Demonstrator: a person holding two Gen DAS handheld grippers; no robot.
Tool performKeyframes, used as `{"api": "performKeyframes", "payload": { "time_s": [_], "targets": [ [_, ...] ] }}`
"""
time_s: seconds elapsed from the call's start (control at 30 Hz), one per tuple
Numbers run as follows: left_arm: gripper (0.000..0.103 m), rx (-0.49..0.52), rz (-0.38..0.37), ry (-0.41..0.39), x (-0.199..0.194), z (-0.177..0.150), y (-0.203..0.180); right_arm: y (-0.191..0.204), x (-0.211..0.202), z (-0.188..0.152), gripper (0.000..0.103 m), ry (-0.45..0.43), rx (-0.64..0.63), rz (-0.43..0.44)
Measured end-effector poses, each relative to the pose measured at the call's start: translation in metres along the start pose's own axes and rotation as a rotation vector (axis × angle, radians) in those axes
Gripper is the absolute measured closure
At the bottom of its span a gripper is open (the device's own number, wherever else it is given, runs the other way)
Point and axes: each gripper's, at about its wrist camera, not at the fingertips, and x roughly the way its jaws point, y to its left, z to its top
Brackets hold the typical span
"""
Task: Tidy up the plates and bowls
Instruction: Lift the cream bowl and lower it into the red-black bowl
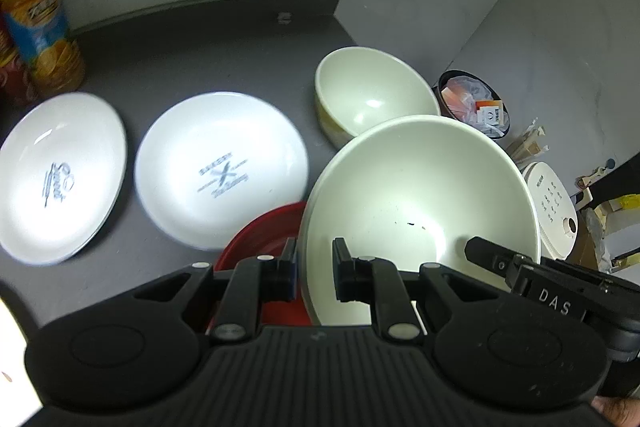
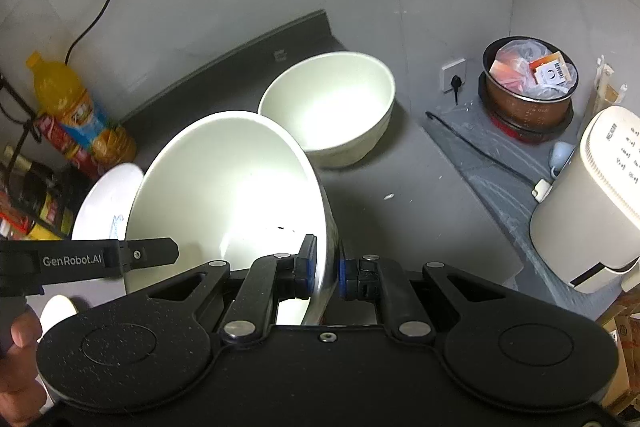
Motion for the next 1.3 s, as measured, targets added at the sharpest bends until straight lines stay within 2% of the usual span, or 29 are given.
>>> {"api": "performKeyframes", "payload": {
  "time_s": [0.4, 0.7, 0.9, 1.17, 1.3],
  "targets": [
    [0.087, -0.061, 0.015, 0.045, 0.008, -0.027, 0.036, 0.027, 0.015, -0.021, 0.092, 0.058, -0.056, -0.027],
    [0.085, -0.085, 0.048, 0.074, 0.019, -0.034, 0.044, 0.038, 0.030, -0.028, 0.092, 0.089, -0.130, -0.051],
    [0.085, -0.096, 0.055, 0.095, 0.027, -0.037, 0.045, 0.035, 0.040, -0.028, 0.091, 0.110, -0.128, -0.049],
    [0.084, -0.110, 0.057, 0.121, 0.028, -0.034, 0.045, 0.035, 0.042, -0.025, 0.076, 0.146, -0.098, -0.014],
    [0.080, -0.115, 0.048, 0.144, 0.023, -0.032, 0.045, 0.027, 0.038, -0.021, 0.075, 0.162, -0.033, 0.025]
  ]
}}
